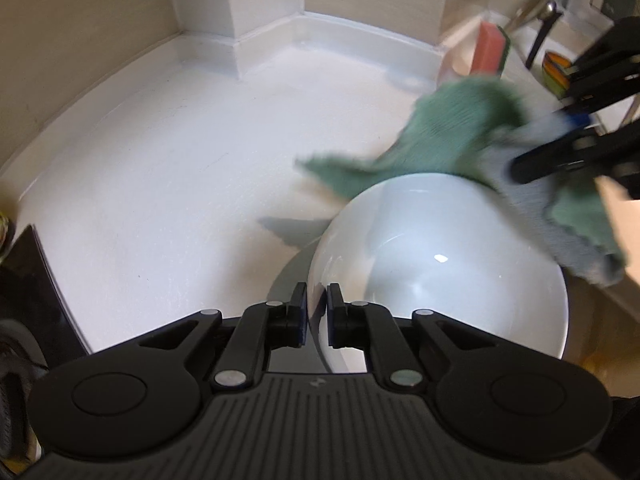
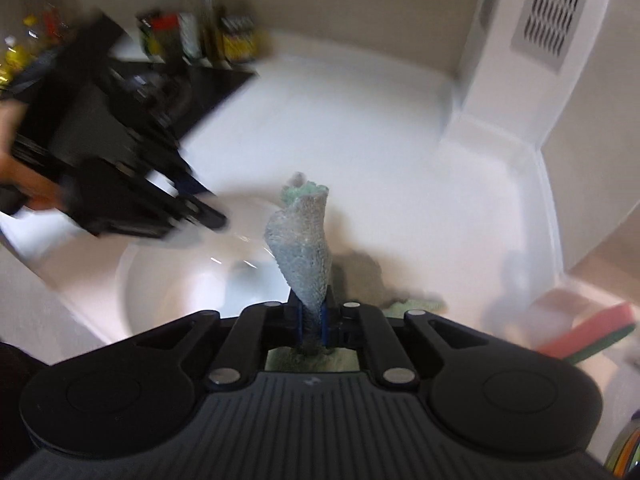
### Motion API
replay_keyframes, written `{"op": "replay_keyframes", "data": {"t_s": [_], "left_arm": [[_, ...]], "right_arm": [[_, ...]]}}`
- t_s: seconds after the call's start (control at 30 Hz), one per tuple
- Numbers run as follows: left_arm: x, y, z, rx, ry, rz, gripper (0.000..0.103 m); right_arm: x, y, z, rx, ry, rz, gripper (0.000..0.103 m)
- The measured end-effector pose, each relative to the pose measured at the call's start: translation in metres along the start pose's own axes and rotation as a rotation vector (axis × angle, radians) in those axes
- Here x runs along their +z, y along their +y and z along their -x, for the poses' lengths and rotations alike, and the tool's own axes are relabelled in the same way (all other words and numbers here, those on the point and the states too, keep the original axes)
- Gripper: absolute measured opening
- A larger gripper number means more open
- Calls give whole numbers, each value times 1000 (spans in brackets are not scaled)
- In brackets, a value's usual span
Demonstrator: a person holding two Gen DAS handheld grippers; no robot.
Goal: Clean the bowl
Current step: 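Lift the towel out of the bowl with the right gripper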
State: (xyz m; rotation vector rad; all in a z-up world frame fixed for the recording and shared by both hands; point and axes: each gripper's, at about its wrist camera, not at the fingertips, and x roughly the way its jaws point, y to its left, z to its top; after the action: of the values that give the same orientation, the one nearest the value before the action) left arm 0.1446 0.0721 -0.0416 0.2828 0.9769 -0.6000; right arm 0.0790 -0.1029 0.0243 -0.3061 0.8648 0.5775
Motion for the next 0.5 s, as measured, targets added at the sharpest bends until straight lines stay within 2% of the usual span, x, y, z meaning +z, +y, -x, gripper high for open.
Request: {"op": "replay_keyframes", "data": {"t_s": [0.07, 0.13, 0.23, 0.4, 0.5], "left_arm": [[-3, 4, 0, -16, -17, 45, 6], [-1, 6, -4, -22, -28, 77, 7], [-3, 7, -7, -16, -45, 120, 7], [1, -1, -16, 34, -50, 160, 10], [2, -5, -18, 60, -47, 171, 11]], "right_arm": [[12, 1, 40, 70, -57, 31, 6], [21, 1, 63, 121, -93, 80, 6], [27, -13, 68, 176, -95, 71, 6], [14, -57, 54, 284, -68, -45, 6], [14, -56, 44, 333, -54, 3, 6]]}}
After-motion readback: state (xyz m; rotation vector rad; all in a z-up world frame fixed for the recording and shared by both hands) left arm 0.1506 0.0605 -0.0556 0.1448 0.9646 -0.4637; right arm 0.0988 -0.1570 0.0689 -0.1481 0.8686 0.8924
